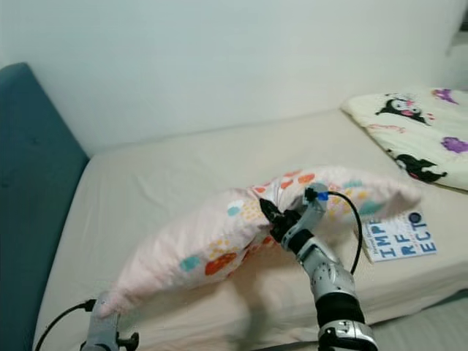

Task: Clean up the room

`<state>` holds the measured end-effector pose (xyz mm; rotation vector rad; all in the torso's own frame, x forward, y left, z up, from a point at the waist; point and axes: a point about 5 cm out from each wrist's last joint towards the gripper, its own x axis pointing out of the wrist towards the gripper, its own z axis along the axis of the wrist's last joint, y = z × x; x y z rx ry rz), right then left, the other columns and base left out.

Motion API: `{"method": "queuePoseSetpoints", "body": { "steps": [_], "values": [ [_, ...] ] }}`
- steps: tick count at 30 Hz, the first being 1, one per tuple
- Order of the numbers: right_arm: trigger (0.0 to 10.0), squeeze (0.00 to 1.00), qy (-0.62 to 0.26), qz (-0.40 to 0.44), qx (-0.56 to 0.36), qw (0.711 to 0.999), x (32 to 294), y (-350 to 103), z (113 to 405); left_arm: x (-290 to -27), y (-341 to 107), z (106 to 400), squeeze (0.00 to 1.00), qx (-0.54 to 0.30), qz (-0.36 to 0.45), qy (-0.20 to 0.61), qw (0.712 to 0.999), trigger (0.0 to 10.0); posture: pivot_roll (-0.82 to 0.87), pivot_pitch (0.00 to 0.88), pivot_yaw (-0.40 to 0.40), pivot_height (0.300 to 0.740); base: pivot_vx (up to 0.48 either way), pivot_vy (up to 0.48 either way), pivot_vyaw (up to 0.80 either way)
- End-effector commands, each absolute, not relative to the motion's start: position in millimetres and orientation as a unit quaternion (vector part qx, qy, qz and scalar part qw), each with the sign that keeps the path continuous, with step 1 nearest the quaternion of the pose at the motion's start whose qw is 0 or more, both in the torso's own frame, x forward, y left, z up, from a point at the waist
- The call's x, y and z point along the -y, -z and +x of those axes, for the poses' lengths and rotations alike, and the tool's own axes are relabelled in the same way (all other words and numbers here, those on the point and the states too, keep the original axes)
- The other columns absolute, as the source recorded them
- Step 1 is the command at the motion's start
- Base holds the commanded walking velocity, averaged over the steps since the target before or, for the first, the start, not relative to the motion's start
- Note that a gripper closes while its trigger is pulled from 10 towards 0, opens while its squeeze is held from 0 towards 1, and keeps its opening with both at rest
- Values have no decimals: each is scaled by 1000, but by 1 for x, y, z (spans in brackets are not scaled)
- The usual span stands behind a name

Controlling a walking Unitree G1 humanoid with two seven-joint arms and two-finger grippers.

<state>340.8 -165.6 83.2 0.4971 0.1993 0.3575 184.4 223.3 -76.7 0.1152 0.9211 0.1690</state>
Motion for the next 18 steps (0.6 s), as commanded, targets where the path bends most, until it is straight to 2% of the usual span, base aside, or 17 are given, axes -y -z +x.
{"method": "queuePoseSetpoints", "body": {
  "steps": [1, 2, 3, 6, 7, 9, 13, 18],
  "values": [
    [0, 0, -157, 223, -66, 960, 168, -95, 348, -226, 83, 171, 0, -469, 62, -86, 877, 10000, -54, 25, 61, 740, 0, 0, 0],
    [0, 0, -156, 220, -66, 961, 169, -95, 349, -226, 83, 171, 0, -470, 62, -86, 876, 10000, -54, 25, 61, 740, 0, 0, 0],
    [10000, 0, -146, 171, -76, 972, 169, -93, 348, -227, 83, 170, 0, -472, 62, -88, 875, 10000, -56, 24, 59, 740, 0, 0, 0],
    [10000, 0, -151, 122, -71, 978, 168, -90, 346, -228, 84, 167, 0, -475, 62, -89, 873, 10000, -56, 25, 59, 740, 0, 0, 0],
    [10000, 0, -177, 140, -83, 971, 166, -88, 344, -229, 84, 166, 0, -477, 63, -90, 872, 10000, -54, 25, 57, 740, 0, 0, 0],
    [10000, 0, -209, 170, -79, 960, 163, -89, 341, -231, 85, 165, 0, -478, 60, -95, 871, 10000, -50, 24, 56, 740, 0, 0, 781],
    [10000, 0, -218, 178, -73, 957, 160, -91, 341, -232, 85, 165, 0, -478, 58, -98, 871, 10000, -50, 24, 57, 740, 0, 0, 781],
    [10000, 0, -288, 166, -49, 942, 137, -98, 338, -236, 85, 162, 0, -485, 47, -109, 866, 10000, -48, 23, 66, 740, 0, 0, 781]
  ]
}}
